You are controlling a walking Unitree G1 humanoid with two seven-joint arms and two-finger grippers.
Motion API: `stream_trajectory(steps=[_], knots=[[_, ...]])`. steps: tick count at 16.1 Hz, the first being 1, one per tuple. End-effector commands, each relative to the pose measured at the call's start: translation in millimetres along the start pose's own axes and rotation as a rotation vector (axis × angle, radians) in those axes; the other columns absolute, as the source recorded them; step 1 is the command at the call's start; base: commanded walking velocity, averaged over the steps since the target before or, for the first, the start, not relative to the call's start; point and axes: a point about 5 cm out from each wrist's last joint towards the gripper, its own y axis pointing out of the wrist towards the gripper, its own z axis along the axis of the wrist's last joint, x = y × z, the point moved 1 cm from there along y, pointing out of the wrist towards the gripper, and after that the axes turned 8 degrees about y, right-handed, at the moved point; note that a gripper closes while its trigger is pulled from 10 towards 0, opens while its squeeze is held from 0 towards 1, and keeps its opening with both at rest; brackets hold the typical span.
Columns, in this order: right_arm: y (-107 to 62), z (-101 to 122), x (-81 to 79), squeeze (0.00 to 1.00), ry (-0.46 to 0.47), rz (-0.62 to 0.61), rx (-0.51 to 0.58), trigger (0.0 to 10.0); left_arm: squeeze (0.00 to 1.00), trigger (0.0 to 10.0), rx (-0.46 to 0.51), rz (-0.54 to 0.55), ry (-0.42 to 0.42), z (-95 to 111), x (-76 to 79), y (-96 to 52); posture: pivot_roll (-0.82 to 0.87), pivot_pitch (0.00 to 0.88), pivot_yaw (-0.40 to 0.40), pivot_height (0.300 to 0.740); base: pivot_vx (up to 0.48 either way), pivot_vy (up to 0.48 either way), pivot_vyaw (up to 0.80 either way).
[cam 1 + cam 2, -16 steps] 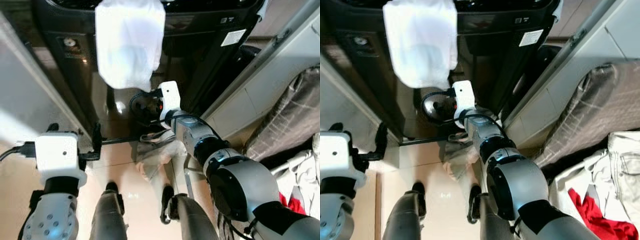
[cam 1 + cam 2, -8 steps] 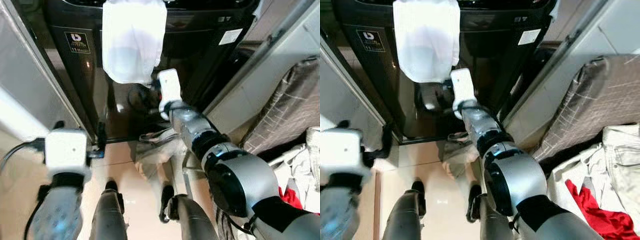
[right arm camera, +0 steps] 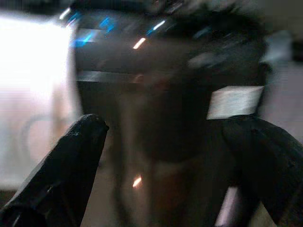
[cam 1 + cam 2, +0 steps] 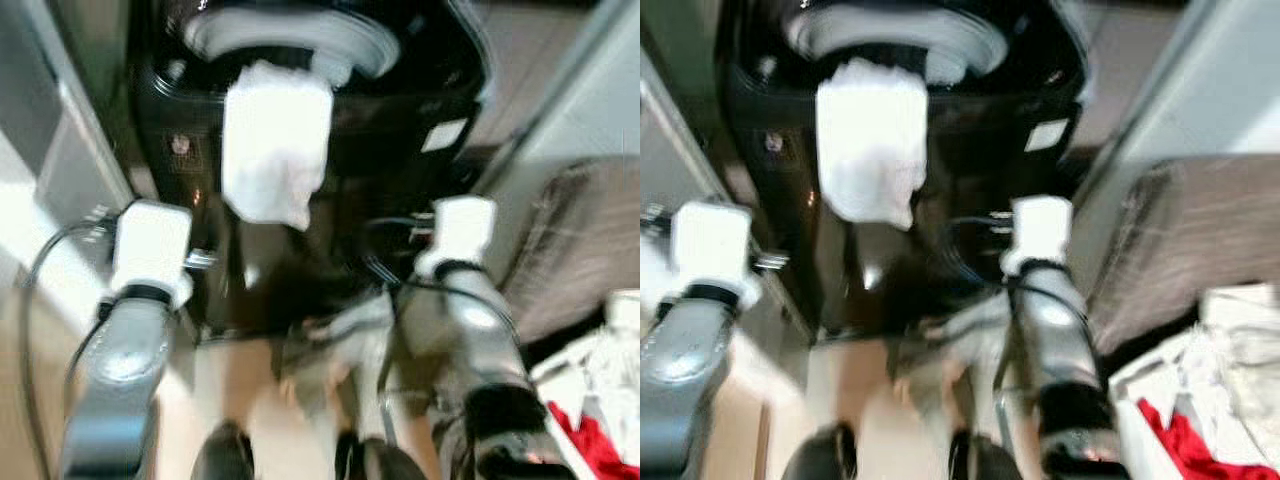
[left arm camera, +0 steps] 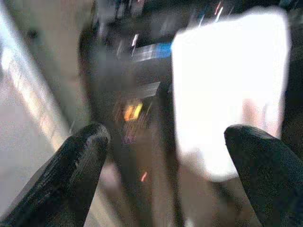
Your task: Clothes washing
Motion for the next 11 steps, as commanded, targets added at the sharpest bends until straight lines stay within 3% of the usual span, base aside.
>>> stream_trajectory(steps=[1,2,6,9,11], knots=[[-8.1,-6.6,6.1,0.0,0.029,-0.025,-0.038,10.0,0.0,10.0,0.007,-0.013,-0.007,-1.0,3.5,3.1,0.05,0.0,-0.068,0.731,0.0,0.0,0.0],[-3.6,-5.2,1.7,0.0,0.038,-0.003,-0.057,10.0,0.0,10.0,0.051,0.01,-0.043,6.0,6.7,9.8,0.04,0.0,-0.054,0.731,0.386,0.0,0.0],[28.2,8.0,-24.7,0.0,0.114,0.127,-0.08,10.0,0.0,10.0,0.093,0.162,0.036,16.3,-1.1,12.3,0.07,0.0,-0.076,0.731,0.443,0.0,0.0],[44.0,20.2,-38.6,0.0,0.132,0.218,-0.073,10.0,0.0,10.0,0.081,0.223,0.033,12.9,-6.7,9.2,0.1,0.0,-0.1,0.731,0.446,0.0,0.0],[48.6,18.4,-41.3,0.0,0.109,0.215,-0.089,10.0,0.0,10.0,0.084,0.219,0.044,12.8,-7.0,7.6,0.12,0.0,-0.112,0.731,0.448,0.0,0.8]])
